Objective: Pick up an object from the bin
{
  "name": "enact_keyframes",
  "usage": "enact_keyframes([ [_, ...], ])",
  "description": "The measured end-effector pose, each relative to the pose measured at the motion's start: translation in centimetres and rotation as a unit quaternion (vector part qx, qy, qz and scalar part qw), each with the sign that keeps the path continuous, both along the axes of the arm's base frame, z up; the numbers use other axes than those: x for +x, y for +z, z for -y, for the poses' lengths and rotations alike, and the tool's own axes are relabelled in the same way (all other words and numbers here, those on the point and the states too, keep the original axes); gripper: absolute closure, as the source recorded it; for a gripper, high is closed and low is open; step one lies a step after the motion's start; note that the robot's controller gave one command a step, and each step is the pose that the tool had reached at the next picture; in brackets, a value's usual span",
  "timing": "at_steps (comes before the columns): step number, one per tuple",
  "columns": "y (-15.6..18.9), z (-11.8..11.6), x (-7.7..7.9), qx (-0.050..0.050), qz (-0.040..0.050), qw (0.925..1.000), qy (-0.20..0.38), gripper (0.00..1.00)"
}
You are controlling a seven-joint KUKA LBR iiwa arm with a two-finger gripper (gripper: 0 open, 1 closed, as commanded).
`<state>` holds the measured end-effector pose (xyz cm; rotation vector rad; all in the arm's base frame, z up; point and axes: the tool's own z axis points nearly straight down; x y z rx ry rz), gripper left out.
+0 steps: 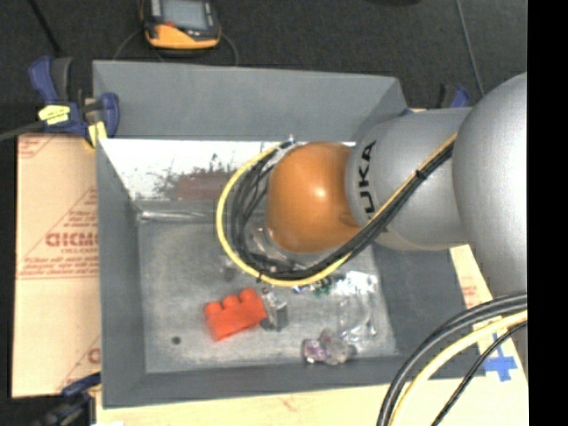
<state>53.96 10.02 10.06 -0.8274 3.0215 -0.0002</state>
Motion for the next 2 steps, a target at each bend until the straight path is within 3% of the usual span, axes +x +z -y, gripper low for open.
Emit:
enact_keyframes([
  [1,-3.13,-1.10,-0.04,-0.001,-0.0039,0.9990,0.046,0.00],
  [2,-3.07,-1.06,0.06,-0.001,-0.0031,0.9991,0.042,0.00],
])
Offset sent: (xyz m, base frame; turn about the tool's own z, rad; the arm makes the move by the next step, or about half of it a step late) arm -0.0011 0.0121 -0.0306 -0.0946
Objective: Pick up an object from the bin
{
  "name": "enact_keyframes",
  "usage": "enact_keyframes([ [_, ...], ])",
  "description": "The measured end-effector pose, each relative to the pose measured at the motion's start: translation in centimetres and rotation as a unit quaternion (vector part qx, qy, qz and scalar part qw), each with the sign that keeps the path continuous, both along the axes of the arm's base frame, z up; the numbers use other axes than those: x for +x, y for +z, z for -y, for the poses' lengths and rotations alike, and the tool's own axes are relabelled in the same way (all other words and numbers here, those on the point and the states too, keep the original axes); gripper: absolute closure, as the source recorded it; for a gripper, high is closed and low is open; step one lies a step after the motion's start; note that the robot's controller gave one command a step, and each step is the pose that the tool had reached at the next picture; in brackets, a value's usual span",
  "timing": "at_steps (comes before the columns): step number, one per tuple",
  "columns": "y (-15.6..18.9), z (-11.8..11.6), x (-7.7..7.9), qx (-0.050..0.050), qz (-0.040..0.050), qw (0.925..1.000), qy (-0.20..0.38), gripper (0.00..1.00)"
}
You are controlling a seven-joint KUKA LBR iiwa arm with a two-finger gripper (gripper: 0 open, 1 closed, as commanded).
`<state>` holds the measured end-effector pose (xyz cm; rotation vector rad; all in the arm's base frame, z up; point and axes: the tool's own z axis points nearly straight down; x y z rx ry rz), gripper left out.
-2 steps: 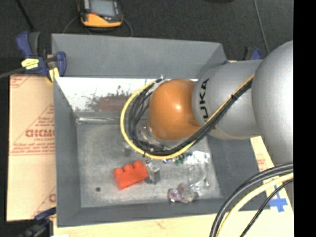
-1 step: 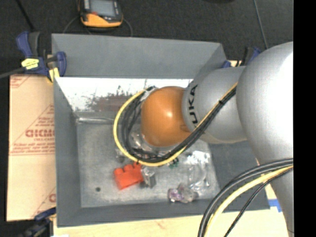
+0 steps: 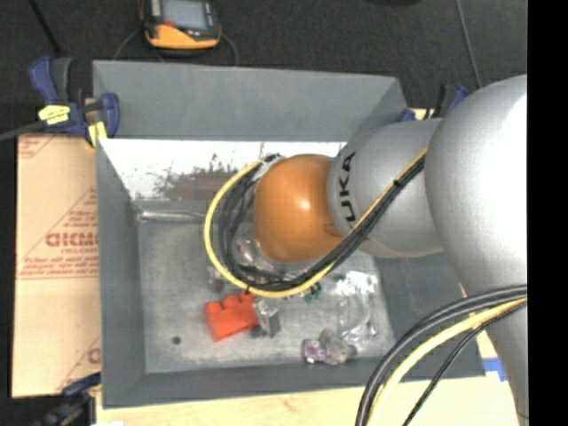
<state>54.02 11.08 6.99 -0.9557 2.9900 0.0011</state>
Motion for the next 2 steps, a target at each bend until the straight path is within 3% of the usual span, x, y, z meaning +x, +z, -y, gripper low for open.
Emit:
enact_keyframes([
  [1,0.0,0.0,0.0,0.000,-0.0004,1.0000,-0.001,1.00],
  [2,4.4,0.1,0.2,0.000,0.0027,1.0000,-0.006,1.00],
])
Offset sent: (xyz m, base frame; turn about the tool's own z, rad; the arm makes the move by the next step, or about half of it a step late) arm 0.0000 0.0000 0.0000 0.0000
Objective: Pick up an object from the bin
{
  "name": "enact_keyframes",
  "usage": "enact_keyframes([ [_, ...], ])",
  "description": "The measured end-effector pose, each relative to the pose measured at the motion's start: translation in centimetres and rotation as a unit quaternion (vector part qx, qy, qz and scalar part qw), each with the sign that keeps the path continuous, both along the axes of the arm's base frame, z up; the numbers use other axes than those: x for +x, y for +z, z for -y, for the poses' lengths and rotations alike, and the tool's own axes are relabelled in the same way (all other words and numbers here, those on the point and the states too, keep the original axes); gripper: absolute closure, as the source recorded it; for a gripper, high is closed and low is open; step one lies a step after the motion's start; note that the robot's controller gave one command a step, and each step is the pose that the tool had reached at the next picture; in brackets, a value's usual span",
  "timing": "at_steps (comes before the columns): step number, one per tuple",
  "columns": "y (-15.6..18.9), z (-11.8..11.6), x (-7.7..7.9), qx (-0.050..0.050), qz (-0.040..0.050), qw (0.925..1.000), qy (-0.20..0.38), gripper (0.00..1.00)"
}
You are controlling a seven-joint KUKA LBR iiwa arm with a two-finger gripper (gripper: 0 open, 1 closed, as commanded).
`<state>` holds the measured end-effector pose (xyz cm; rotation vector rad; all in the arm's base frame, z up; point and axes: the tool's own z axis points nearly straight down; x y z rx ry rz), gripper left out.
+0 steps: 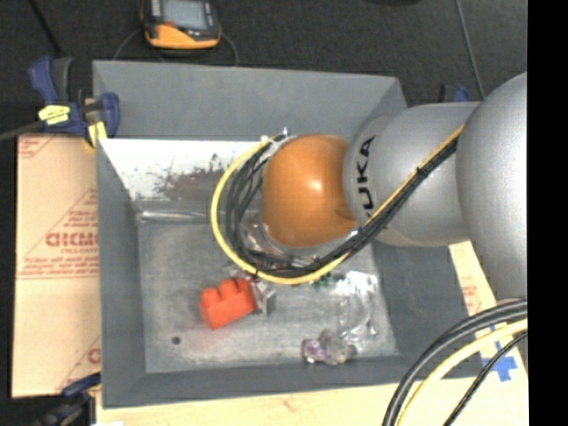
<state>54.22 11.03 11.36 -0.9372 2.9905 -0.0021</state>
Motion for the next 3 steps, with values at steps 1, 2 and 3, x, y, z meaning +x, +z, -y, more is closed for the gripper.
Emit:
enact_keyframes([
  [1,0.1,0.0,0.1,0.001,-0.0007,1.0000,-0.004,1.00],
  [2,5.4,0.1,0.4,0.000,0.0008,1.0000,-0.009,1.00],
  [3,7.3,0.2,0.6,0.000,-0.0003,0.9999,-0.014,1.00],
])
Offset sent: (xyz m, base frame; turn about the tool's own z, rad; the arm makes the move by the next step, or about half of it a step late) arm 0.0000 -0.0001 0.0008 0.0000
